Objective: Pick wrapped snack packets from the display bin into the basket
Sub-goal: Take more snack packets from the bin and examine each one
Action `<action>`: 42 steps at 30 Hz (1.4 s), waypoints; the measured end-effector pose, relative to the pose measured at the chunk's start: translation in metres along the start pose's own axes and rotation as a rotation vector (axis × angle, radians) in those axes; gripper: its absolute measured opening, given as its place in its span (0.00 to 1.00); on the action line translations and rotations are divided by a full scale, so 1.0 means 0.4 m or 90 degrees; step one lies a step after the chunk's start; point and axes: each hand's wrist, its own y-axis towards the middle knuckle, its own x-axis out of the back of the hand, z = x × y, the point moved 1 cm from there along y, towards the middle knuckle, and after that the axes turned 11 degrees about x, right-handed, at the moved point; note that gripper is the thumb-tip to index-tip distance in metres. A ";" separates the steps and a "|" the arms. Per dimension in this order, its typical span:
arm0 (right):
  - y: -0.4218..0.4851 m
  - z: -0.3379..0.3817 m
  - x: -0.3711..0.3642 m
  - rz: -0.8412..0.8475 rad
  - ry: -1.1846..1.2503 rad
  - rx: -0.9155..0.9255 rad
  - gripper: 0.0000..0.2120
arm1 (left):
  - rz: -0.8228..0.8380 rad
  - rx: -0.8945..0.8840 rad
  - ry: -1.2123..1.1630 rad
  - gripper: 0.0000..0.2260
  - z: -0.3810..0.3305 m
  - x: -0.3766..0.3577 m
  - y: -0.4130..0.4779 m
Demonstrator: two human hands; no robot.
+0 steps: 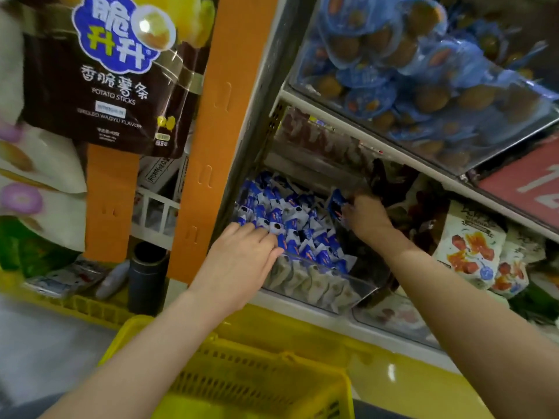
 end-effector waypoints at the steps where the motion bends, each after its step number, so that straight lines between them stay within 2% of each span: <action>1: 0.004 -0.001 -0.008 0.024 -0.025 -0.002 0.12 | -0.007 0.002 -0.003 0.15 0.000 -0.003 0.000; 4: 0.010 -0.006 -0.034 0.089 -0.024 -0.014 0.12 | -0.024 0.002 -0.015 0.14 0.000 -0.009 0.000; 9: 0.019 -0.007 -0.069 0.078 0.058 -0.047 0.11 | -0.015 0.004 -0.021 0.14 -0.002 -0.004 -0.004; 15: 0.040 -0.016 -0.100 0.152 0.098 -0.069 0.12 | -0.013 0.005 -0.010 0.15 -0.004 0.000 -0.001; 17: 0.047 -0.007 -0.097 0.140 0.051 -0.031 0.13 | -0.015 0.000 -0.007 0.14 0.000 -0.001 -0.001; 18: 0.053 0.002 -0.095 0.099 0.045 0.008 0.13 | -0.019 -0.002 -0.007 0.13 0.004 -0.001 0.000; 21: 0.087 0.051 -0.094 -0.021 0.126 0.132 0.10 | -0.040 -0.024 -0.003 0.10 0.017 0.001 0.003; 25: 0.159 0.141 -0.111 0.028 0.195 0.261 0.11 | -0.046 -0.052 0.011 0.14 0.027 0.002 0.010; 28: 0.211 0.200 -0.134 0.060 0.237 0.268 0.11 | -0.055 -0.065 0.032 0.16 0.030 0.001 0.015; 33: 0.277 0.233 -0.187 0.112 0.212 0.257 0.13 | -0.050 -0.080 0.050 0.15 0.037 -0.002 0.019; 42: 0.314 0.234 -0.203 0.093 0.249 0.225 0.12 | -0.041 -0.071 0.036 0.14 0.036 -0.006 0.019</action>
